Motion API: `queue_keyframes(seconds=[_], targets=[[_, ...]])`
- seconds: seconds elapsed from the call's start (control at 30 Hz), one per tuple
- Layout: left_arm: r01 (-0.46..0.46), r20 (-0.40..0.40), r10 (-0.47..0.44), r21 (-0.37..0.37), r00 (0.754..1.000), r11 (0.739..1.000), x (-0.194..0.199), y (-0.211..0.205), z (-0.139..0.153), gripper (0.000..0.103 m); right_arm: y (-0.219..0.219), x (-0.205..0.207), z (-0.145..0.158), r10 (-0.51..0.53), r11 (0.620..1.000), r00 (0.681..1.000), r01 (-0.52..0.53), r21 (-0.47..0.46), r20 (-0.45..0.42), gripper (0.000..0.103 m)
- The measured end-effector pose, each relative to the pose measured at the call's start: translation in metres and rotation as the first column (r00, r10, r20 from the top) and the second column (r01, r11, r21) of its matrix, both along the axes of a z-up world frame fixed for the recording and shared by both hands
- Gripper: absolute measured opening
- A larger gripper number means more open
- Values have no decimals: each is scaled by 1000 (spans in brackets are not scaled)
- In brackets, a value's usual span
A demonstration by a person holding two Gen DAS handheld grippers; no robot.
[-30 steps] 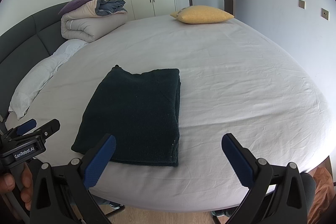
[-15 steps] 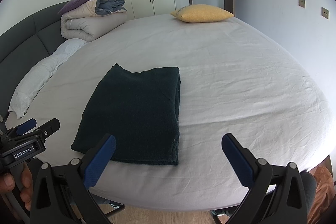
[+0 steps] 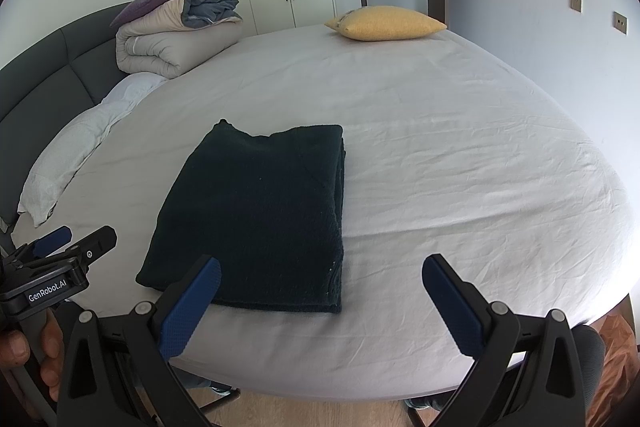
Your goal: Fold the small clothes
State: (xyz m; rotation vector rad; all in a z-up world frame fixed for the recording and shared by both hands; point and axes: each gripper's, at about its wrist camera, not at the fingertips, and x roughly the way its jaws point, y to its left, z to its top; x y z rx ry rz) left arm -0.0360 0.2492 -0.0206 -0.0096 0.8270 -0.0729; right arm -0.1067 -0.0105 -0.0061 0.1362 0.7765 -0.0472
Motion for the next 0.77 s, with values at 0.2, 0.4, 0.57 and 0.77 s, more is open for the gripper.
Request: queue_keyframes(seconds=[0.2, 0.4, 0.57, 0.77], targets=[[6, -12, -6, -3, 1000, 1000, 1, 0, -3, 103, 0, 0, -2, 5, 1000, 1000, -5, 8, -7, 103], [10, -13, -10, 5, 1000, 1000, 3, 0, -4, 103, -1, 0, -2, 5, 1000, 1000, -5, 10, -9, 103], [11, -15, -11, 1, 1000, 1000, 4, 2, -4, 103, 2, -3, -4, 3, 1000, 1000, -3, 20, -14, 103], [10, -9, -10, 4, 1000, 1000, 4, 4, -3, 103, 0, -2, -4, 5, 1000, 1000, -4, 21, -16, 103]])
